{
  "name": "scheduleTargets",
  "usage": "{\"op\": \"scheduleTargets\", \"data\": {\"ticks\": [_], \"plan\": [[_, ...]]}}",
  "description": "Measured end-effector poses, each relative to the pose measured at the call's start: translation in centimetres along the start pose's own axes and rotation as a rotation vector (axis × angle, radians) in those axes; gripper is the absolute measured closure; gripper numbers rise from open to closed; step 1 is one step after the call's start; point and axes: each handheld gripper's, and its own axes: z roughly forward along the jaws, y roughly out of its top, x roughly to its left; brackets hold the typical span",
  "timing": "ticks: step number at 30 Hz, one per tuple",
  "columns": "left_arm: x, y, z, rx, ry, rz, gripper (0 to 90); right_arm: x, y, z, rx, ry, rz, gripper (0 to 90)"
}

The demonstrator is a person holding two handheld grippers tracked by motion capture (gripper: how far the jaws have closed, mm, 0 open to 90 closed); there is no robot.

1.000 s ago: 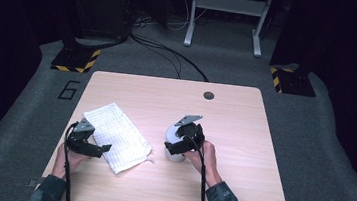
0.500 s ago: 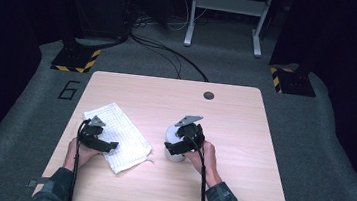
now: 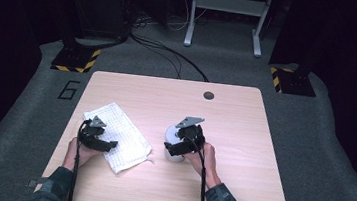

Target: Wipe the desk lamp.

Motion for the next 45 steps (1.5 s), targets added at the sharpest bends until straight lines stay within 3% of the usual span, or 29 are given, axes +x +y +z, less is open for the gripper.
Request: {"op": "scheduleTargets", "data": {"ticks": [7, 14, 22, 23, 31, 35, 36, 42, 45], "plan": [[0.1, 0.0, -0.3, -0.006, -0.006, -0.002, 31.4, 0.1, -0.3, 0.0, -0.026, -0.005, 0.018, 8.5], [0.2, -0.1, -0.5, -0.031, 0.021, -0.035, 53.4, 0.1, -0.5, 0.0, -0.037, -0.002, 0.015, 8.5], [0.1, 0.0, -0.5, -0.033, 0.013, -0.040, 74.3, 0.1, -0.5, 0.0, -0.041, -0.003, 0.012, 8.6], [0.0, 0.0, -0.4, -0.052, 0.017, -0.045, 74.3, 0.1, -0.5, 0.0, -0.041, -0.003, 0.012, 8.6], [0.1, 0.0, -0.5, -0.044, -0.002, -0.053, 80.8, 0.1, -0.5, 0.0, -0.040, -0.002, 0.009, 8.6], [-0.2, 0.0, -0.7, -0.080, 0.012, -0.057, 82.0, 0.1, -0.5, 0.0, -0.039, -0.003, 0.011, 8.6], [-0.1, 0.1, -1.0, -0.066, 0.003, -0.051, 82.0, 0.1, -0.5, 0.0, -0.039, -0.003, 0.011, 8.6], [-0.5, 0.4, -2.2, -0.113, 0.012, -0.039, 82.2, 0.1, -0.5, 0.0, -0.037, -0.002, 0.013, 8.6], [-0.8, 0.6, -3.0, -0.121, 0.008, -0.011, 82.2, 0.1, -0.5, 0.0, -0.039, -0.003, 0.014, 8.5]]}}
